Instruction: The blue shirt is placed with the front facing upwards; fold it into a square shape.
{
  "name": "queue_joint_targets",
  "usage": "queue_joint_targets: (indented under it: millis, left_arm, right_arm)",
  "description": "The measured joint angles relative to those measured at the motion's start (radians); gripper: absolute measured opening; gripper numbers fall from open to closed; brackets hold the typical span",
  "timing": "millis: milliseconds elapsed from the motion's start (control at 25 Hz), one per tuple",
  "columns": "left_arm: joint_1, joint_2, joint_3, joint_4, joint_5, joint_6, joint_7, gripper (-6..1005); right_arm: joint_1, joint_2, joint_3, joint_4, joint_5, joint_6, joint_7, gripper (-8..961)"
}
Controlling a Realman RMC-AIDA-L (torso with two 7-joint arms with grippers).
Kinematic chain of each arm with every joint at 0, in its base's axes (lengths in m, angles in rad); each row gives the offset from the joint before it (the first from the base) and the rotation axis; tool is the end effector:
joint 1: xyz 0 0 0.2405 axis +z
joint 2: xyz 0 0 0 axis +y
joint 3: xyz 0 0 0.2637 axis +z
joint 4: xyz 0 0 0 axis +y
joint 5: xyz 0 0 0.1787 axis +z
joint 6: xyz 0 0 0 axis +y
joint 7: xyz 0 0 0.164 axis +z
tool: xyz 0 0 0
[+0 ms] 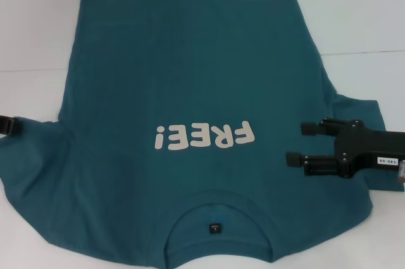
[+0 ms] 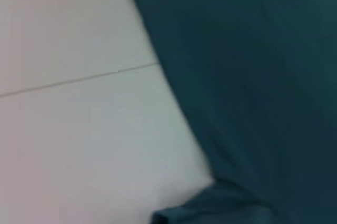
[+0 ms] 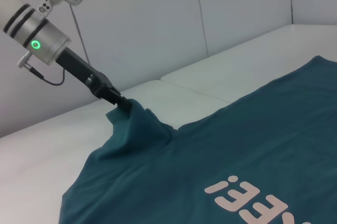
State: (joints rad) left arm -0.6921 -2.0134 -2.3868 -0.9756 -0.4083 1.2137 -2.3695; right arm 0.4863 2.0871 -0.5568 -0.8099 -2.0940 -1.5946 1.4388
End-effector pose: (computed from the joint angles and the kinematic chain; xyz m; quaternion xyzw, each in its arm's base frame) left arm -0.2917 0.4031 0.0597 -0.8128 -0.4609 0.0542 0.3522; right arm 0.2606 0.3160 0.0080 -0.9296 0.2317 0.2195 0.1846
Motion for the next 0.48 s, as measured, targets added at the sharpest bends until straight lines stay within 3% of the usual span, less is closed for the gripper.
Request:
queue_joint_targets:
  millis: [320, 480]
  left_arm:
    - [-0.008, -0.099, 0.046, -0.198, 0.001, 0.159, -0.138, 24]
    - [-0.025, -0.145, 0.083, -0.213, -0.004, 0.184, -0.221, 24]
  right_arm:
    - [-0.004, -0.003, 0.005, 0.0, 0.0, 0.0, -0.008, 913]
    - [-0.008, -0.003, 0.012, 0.0, 0.0, 0.002, -0.009, 913]
